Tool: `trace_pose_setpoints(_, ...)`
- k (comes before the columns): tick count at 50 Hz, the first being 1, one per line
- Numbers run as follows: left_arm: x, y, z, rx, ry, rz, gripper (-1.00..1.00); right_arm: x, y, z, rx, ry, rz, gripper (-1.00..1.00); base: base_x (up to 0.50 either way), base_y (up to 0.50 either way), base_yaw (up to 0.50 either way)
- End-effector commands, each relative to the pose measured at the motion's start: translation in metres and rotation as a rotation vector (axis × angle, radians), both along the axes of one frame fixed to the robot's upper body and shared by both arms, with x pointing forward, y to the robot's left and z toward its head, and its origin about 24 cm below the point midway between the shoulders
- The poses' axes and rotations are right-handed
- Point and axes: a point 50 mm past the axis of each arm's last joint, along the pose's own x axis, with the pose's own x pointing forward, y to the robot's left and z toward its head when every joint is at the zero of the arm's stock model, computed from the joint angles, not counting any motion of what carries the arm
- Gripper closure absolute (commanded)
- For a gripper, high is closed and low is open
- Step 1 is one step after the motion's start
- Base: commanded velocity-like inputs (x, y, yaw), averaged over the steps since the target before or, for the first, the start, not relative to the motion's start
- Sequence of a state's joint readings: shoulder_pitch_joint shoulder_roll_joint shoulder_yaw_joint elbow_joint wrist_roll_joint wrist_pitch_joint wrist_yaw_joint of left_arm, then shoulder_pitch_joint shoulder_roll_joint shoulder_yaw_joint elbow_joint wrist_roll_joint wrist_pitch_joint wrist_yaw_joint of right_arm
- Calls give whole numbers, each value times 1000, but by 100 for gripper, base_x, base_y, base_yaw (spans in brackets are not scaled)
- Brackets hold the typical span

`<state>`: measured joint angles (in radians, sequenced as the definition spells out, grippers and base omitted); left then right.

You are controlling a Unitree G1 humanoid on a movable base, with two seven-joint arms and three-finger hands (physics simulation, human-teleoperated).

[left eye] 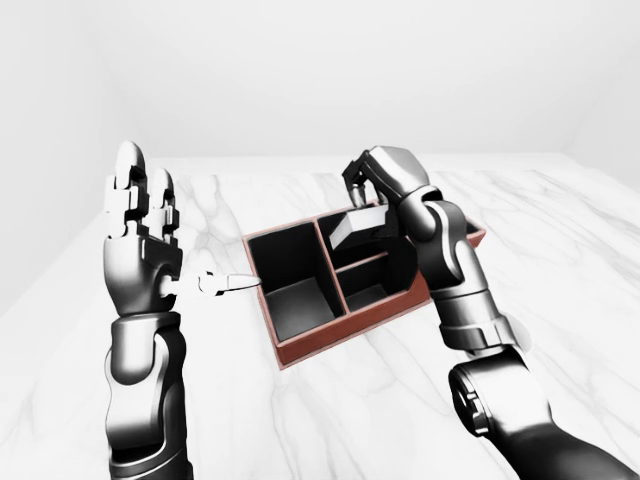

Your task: Pick up the book and place it in the front compartment of the caddy.

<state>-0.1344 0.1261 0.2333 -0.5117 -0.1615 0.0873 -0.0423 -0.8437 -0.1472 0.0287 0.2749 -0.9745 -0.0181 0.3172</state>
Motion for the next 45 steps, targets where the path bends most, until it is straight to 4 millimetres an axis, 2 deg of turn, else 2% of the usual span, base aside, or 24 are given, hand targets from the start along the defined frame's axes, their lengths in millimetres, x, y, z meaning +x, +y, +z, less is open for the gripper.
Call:
trace_pose_setpoints(1, 1, 0, -1, -1, 3, 0, -100, 6, 0, 1, -6, -47, -3, 100, 0, 0, 0)
trace_pose_setpoints(21, 0, 0, 2, -2, -7, 1, -100, 20, -5, -10, -21, -34, -45, 100, 0, 0, 0)
trace_pose_setpoints(45, 0, 1, 2, -4, -9, 2, -100, 26, -3, -25, -23, -16, -71, 100, 0, 0, 0)
